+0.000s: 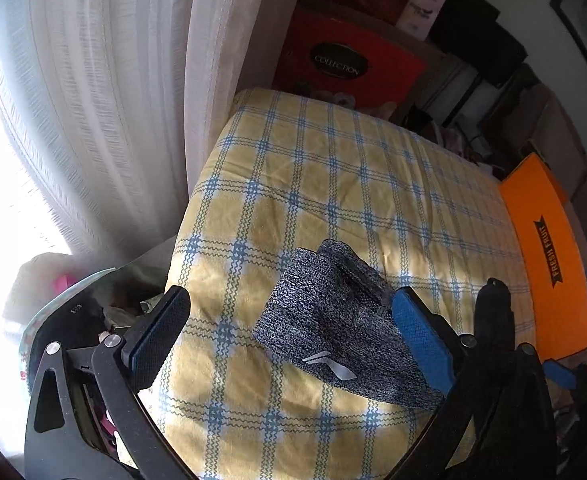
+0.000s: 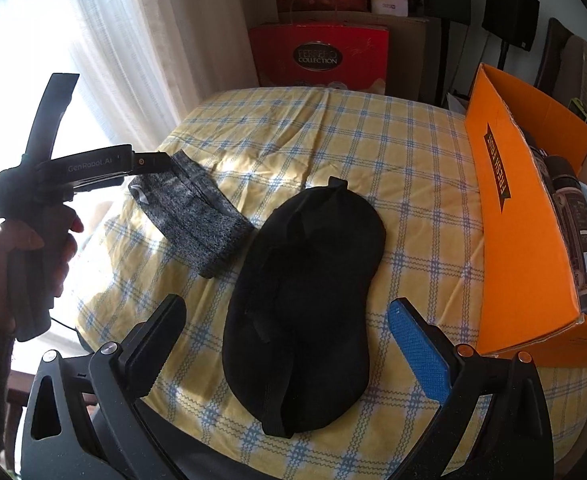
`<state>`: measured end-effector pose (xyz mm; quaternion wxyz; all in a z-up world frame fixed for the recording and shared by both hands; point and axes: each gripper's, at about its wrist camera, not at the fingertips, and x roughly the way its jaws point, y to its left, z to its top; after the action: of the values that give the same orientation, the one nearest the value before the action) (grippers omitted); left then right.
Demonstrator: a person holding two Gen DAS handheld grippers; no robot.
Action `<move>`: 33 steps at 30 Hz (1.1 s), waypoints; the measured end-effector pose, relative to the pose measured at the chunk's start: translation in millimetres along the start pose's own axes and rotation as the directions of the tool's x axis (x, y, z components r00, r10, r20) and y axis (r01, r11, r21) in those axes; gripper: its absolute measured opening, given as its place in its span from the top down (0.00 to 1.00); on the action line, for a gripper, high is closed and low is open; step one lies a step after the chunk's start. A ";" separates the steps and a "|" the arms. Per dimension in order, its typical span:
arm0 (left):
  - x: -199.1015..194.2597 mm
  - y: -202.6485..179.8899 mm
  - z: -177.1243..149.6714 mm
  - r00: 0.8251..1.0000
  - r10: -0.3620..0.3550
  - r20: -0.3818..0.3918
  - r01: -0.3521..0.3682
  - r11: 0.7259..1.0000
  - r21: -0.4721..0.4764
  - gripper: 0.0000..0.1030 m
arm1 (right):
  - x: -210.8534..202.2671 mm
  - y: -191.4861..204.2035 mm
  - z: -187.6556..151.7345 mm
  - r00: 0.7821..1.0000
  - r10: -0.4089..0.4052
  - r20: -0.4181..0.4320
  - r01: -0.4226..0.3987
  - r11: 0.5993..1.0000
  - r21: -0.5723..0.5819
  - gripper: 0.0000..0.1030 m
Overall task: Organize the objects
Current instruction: 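Close the left gripper on the long grey sock beside the mask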
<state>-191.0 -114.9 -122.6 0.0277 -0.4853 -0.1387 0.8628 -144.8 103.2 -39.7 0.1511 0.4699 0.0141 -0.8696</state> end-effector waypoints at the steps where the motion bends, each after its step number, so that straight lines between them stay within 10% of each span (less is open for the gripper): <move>1: 3.1 -2.2 1.1 1.000 0.001 -0.006 0.000 1.000 0.009 0.08 | 2.5 -1.7 -0.1 1.000 0.001 -0.005 -0.001 1.000 0.008 0.01; 15: 2.1 -38.4 -5.2 0.999 0.053 0.014 -0.054 0.989 0.135 0.86 | 24.0 -17.1 -2.0 0.998 0.020 -0.051 -0.015 0.994 0.104 0.01; 33: -82.4 -62.9 1.6 0.971 -0.212 0.105 0.203 0.975 0.092 0.92 | -5.7 4.6 11.2 0.991 0.133 0.028 -0.134 0.988 0.080 0.13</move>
<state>-154.3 -69.9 -36.7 0.1296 -0.4162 -0.1552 0.8865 -149.7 98.4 -28.3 0.1899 0.4657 -0.0546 -0.8626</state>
